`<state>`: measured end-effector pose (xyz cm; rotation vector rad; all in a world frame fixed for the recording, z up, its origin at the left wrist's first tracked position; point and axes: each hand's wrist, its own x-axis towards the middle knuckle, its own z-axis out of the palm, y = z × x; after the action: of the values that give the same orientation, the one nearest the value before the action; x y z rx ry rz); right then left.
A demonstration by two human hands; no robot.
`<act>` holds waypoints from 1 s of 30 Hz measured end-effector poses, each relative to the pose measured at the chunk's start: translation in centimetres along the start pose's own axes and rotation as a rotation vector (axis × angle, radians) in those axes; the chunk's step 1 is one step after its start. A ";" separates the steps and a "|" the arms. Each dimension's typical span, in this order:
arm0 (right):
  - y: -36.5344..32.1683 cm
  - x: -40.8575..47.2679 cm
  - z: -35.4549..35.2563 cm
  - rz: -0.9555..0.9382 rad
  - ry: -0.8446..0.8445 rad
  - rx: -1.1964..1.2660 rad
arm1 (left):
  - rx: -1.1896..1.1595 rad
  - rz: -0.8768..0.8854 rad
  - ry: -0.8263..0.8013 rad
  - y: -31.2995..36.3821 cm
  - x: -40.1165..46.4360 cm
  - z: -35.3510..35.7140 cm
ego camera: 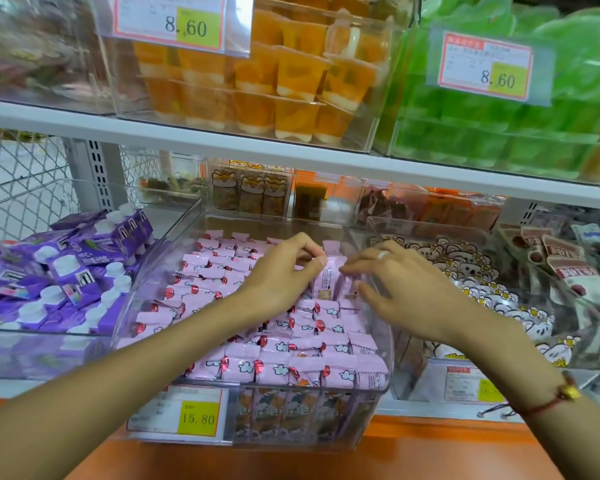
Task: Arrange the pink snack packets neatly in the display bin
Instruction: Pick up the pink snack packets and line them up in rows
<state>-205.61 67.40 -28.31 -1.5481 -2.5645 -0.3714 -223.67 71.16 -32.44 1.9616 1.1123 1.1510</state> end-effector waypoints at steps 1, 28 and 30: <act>0.0 0.0 0.1 -0.009 -0.032 -0.019 | 0.001 -0.002 0.003 -0.1 0.0 0.1; -1.1 0.0 -0.4 -0.158 -0.105 0.040 | -0.301 0.001 0.283 2.4 -0.6 -3.2; -1.3 0.2 -0.6 -0.051 0.081 0.168 | -0.438 -0.084 0.312 2.1 -1.3 -3.6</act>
<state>-206.86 66.88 -27.87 -1.3846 -2.5050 -0.2130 -226.48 69.36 -29.65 1.4221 0.9771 1.5415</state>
